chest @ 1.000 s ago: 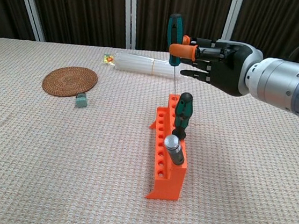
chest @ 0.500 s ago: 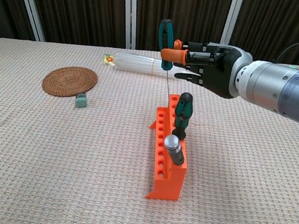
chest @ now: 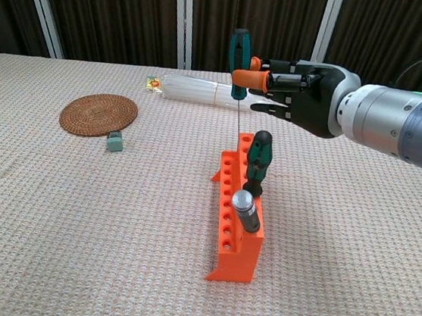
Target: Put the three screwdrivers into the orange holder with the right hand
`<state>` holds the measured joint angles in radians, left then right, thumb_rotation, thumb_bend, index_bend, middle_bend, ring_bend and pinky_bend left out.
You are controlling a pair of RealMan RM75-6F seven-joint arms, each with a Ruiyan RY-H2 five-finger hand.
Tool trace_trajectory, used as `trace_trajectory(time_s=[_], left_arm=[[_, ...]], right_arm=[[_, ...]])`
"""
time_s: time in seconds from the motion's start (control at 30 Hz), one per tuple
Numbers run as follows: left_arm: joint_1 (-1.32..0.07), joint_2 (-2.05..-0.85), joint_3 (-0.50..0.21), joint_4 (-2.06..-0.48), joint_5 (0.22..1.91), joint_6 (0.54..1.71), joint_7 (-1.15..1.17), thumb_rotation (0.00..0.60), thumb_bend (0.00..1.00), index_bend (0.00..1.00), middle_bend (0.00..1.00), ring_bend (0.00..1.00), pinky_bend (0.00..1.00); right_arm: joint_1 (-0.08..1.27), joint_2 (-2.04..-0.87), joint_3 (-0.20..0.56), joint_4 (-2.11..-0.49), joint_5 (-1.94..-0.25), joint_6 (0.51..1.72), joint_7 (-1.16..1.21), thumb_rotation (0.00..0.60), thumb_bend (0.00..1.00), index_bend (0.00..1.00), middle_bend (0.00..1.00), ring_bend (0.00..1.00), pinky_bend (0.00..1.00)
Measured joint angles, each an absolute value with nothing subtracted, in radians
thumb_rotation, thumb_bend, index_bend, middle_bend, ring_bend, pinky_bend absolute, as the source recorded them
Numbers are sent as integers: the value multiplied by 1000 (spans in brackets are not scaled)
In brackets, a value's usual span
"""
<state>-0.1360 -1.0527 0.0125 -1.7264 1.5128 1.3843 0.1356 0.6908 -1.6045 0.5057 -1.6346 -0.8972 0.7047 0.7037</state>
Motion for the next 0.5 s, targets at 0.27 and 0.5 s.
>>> trace_trajectory(time_s=[0.27, 0.5], left_arm=[[-138, -1053, 12, -1730, 1514, 1383, 137, 600, 19, 12, 0, 0, 0], [-136, -1051, 15, -1733, 1516, 1383, 134, 600, 20, 12, 0, 0, 0]], right_arm=[[687, -1584, 510, -1649, -898, 701, 697, 600, 334, 630, 126, 0, 0], [685, -1574, 509, -1643, -889, 687, 700, 600, 334, 630, 125, 0, 0]])
